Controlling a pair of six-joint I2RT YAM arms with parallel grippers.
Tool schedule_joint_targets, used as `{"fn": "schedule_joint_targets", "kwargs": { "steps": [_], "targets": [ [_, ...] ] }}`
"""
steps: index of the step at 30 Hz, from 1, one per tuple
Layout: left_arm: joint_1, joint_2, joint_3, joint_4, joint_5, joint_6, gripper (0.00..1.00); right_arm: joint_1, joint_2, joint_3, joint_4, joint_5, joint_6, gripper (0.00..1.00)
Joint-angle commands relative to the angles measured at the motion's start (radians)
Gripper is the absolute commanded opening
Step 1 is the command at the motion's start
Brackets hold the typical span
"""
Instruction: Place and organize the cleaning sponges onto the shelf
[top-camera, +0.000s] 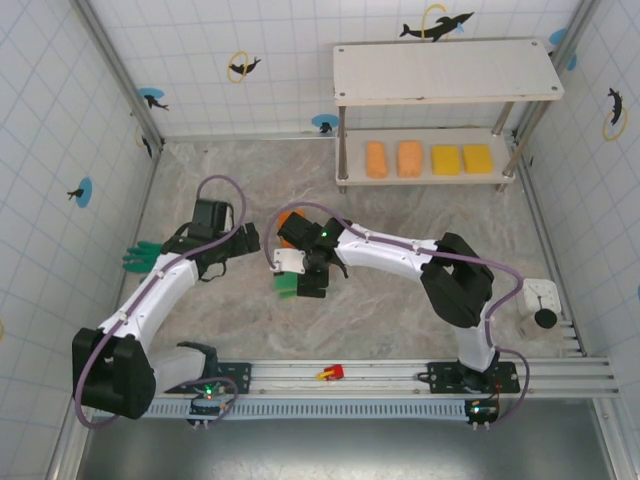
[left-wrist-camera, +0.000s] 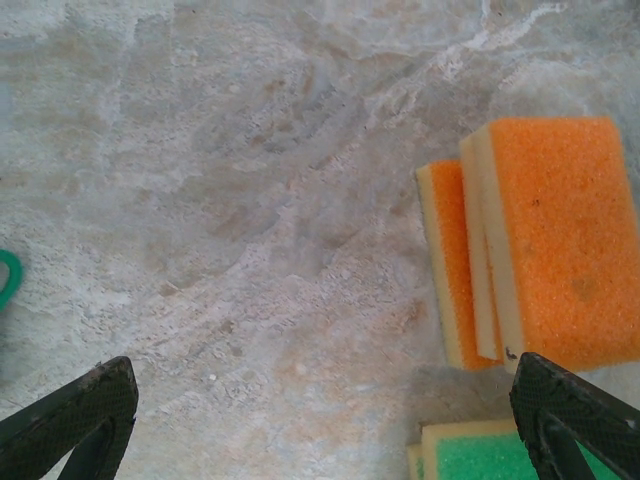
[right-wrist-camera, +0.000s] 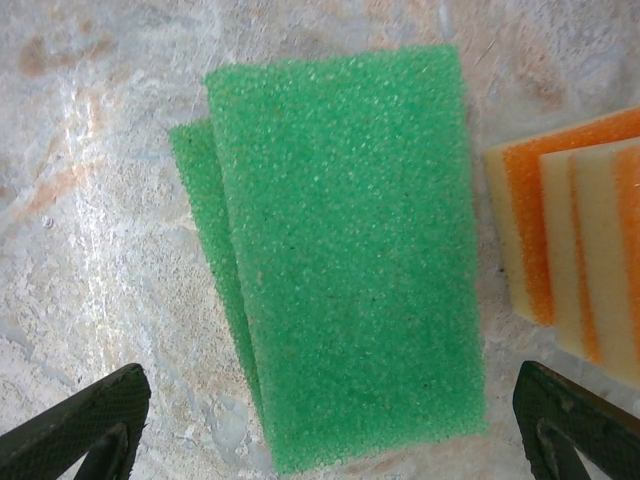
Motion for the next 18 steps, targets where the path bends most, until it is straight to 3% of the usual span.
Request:
{"fn": "schedule_joint_targets", "kwargs": {
  "steps": [1,18],
  "targets": [
    [0.008,-0.008,-0.014,0.018,0.019,0.019,0.97,-0.008,0.018,0.056,-0.031,-0.014,-0.027,0.96],
    [0.012,0.018,-0.035,0.042,0.04,0.009,0.97,-0.024,0.063,0.077,-0.019,-0.029,-0.036,0.96]
  ]
}}
